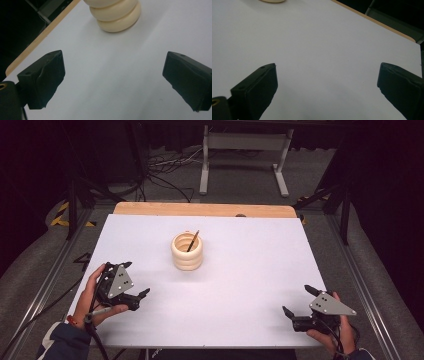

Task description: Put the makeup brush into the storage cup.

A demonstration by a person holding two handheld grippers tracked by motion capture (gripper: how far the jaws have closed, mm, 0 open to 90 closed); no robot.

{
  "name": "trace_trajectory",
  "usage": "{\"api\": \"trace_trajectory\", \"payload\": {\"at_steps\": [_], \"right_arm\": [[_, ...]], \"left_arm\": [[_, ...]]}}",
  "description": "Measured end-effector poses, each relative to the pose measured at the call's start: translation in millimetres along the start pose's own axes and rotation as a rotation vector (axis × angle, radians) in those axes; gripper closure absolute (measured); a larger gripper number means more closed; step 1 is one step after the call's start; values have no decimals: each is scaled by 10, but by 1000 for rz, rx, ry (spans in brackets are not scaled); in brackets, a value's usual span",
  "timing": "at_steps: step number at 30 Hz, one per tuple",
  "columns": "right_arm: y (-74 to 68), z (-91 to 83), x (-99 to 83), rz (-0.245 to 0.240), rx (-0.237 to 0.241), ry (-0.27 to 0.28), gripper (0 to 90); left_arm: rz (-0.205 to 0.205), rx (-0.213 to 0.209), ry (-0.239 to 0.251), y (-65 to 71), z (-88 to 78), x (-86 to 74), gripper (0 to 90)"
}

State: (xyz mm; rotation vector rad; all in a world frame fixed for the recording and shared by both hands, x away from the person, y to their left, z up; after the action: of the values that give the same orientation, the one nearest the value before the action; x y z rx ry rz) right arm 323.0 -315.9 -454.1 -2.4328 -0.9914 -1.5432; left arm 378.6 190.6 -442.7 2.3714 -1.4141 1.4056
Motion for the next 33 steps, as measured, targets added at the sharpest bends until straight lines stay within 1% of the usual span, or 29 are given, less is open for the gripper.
{"api": "trace_trajectory", "payload": {"at_steps": [10,11,13,14,19,26,27,29,30,31,33], "right_arm": [[0,-1,-1,-1,0,0,35],[-2,0,-1,-1,1,-1,34],[-3,-1,-2,0,0,-2,35],[-2,-1,-2,0,0,-2,34],[1,-6,-7,0,-1,-3,35],[3,-18,-22,4,-3,-5,35],[3,-20,-24,4,-3,-5,35],[6,-21,-27,5,-4,-5,35],[7,-21,-28,5,-5,-6,35],[6,-21,-28,5,-5,-6,35],[8,-20,-26,6,-6,-5,34]], "left_arm": [[-24,-23,-23,81,9,-173,52],[-28,-26,-32,98,10,-207,52],[-33,-30,-30,111,16,-221,52],[-28,-34,-35,121,19,-240,52],[-36,-51,-47,189,20,-320,52],[-79,-85,-43,259,9,-412,52],[-79,-90,-47,262,7,-429,52],[-108,-102,-44,281,4,-462,52],[-112,-109,-42,282,-3,-477,53],[-126,-115,-41,290,-10,-493,52],[-133,-121,-43,304,-22,-524,54]]}}
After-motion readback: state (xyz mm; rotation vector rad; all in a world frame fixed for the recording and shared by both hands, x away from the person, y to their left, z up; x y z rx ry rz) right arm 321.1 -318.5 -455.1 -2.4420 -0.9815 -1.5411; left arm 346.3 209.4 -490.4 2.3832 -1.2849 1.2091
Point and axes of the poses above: each handheld gripper's, and its own axes: z roughly forward along the jaws, x roughly out of its top, y roughly to its right, the point moved 6 cm from there along z, roughly forward along the jaws, and after that the axes turned 1 degree about -y, right-handed, at the moved point
